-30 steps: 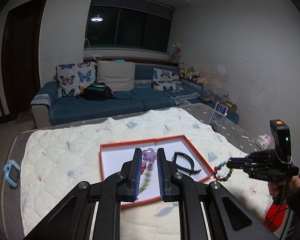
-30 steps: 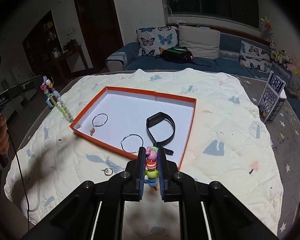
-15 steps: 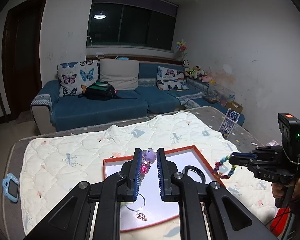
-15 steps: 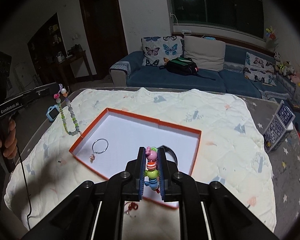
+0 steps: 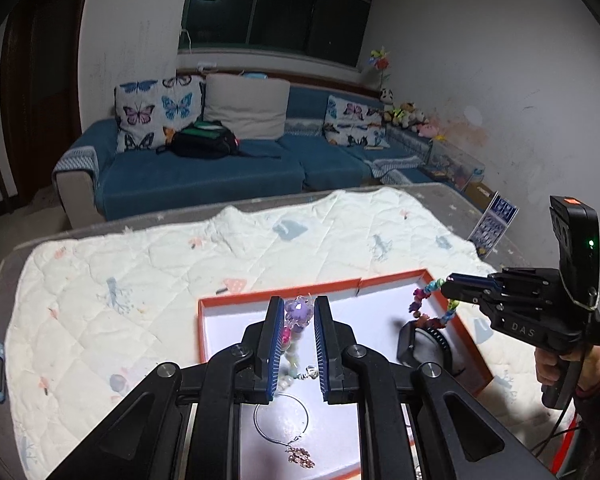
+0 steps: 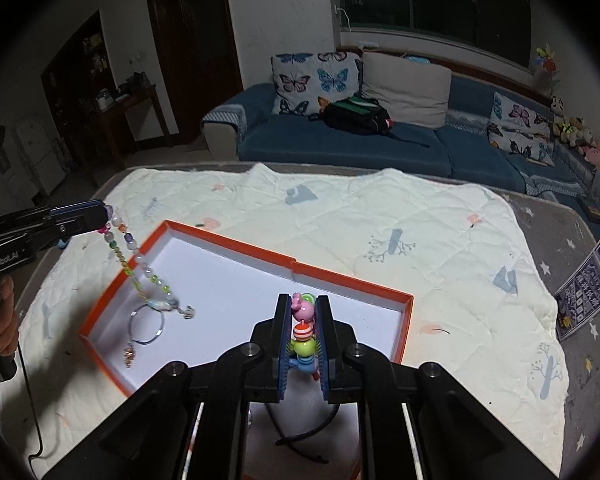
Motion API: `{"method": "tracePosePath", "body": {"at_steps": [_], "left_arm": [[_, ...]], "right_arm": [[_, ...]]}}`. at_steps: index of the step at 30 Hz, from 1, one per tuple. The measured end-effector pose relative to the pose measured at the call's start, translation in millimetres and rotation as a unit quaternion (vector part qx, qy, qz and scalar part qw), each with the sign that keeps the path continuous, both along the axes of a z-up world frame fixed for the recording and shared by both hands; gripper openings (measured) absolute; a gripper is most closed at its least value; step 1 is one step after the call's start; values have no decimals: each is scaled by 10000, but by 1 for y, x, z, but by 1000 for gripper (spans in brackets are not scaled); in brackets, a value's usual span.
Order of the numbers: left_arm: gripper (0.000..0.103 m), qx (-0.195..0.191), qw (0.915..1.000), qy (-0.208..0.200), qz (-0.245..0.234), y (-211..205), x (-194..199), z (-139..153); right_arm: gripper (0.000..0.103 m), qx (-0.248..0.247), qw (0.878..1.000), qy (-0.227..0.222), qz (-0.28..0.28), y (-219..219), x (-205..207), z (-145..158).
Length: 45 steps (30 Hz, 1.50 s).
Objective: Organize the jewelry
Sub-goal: 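Carry the pastel bracelet with the left tool into the tray while the right carries the candy bracelet, then open both tools, then close the right tool on the red-bow pearl earring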
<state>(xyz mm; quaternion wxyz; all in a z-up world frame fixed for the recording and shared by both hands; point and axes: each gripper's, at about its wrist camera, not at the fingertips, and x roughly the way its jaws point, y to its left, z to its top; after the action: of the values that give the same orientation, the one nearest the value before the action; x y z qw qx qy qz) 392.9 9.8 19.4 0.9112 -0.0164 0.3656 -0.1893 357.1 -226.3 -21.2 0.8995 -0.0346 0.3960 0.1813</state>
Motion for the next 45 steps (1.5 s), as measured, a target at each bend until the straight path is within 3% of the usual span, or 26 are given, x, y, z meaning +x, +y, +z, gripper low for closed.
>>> {"method": "tracePosePath", "body": {"at_steps": [11, 13, 15, 24, 26, 27, 32, 45], "left_arm": [[19, 48, 9991, 395, 130, 4, 18, -38], [24, 119, 9989, 418, 151, 4, 18, -41], [40, 149, 9988, 428, 189, 3, 16, -42], [59, 271, 9990, 247, 267, 2, -4, -35], [63, 300, 9990, 205, 263, 1, -12, -31], [71, 315, 9989, 188, 275, 1, -15, -29], [86, 271, 9989, -25, 383, 5, -46, -17], [88, 371, 9979, -299, 431, 6, -138, 2]], "right_arm": [[14, -121, 9993, 336, -121, -5, 12, -23], [14, -129, 9992, 366, -131, -6, 12, -24], [14, -119, 9990, 405, -122, -7, 10, -24], [25, -135, 9993, 347, -29, -7, -6, -17], [30, -108, 9994, 334, -7, -8, -12, -15], [32, -80, 9994, 330, 4, -8, -16, -13], [52, 3, 9997, 233, 80, -7, -39, -6], [63, 88, 9987, 310, 405, -3, -110, -11]]}}
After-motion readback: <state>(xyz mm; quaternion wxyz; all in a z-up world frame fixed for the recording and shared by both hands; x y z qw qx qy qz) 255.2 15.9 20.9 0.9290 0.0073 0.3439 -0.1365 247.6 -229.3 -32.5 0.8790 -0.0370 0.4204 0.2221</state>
